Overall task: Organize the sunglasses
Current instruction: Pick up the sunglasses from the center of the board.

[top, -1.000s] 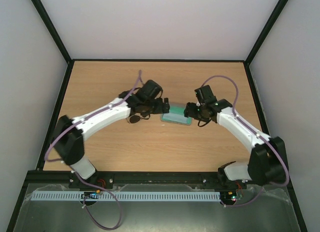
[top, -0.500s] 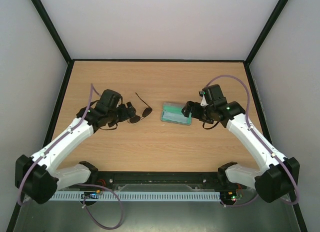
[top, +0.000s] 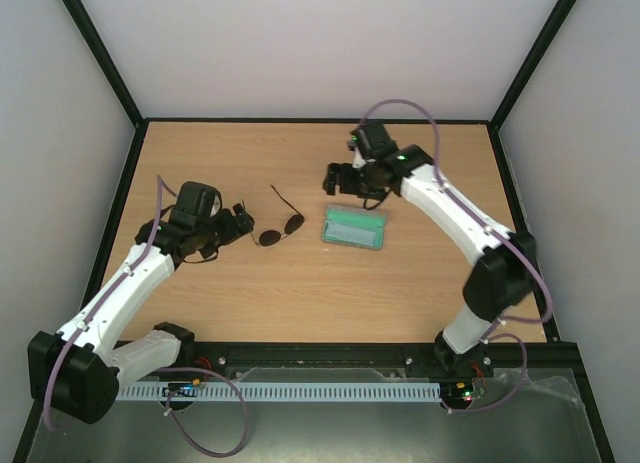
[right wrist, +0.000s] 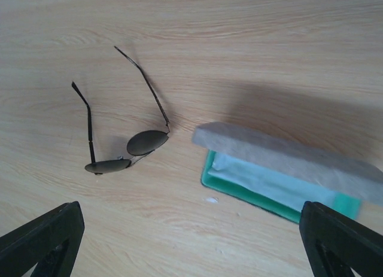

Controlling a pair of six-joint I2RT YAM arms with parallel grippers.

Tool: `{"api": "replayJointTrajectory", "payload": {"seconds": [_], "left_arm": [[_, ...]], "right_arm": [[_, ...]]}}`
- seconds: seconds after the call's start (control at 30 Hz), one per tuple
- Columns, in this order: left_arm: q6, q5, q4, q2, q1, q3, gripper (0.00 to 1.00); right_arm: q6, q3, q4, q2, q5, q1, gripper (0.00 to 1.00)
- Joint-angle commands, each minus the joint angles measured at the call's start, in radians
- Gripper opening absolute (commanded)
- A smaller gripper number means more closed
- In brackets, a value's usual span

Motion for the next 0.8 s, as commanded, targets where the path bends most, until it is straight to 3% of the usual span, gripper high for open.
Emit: {"api": "replayJointTrajectory", "payload": {"seconds": [0.0, 0.43, 0.77], "left_arm": [[0.038, 0.046, -0.001, -0.01, 0.032, -0.027, 0.99], [0.093, 0.112, 0.04, 0.03, 0.091, -0.046, 0.99], [0.123, 0.145, 0.064, 0.064, 0.115, -0.055, 0.99]], "right_arm": [[-0.039, 0.184, -0.048, 0.186, 0.095, 0.096, 0.98], [-0.154, 0.67, -0.16, 0.679, 0.192, 0.209, 0.72], [-0.212, 0.751, -0.183, 0.838, 0.214, 0.208, 0.59]]}}
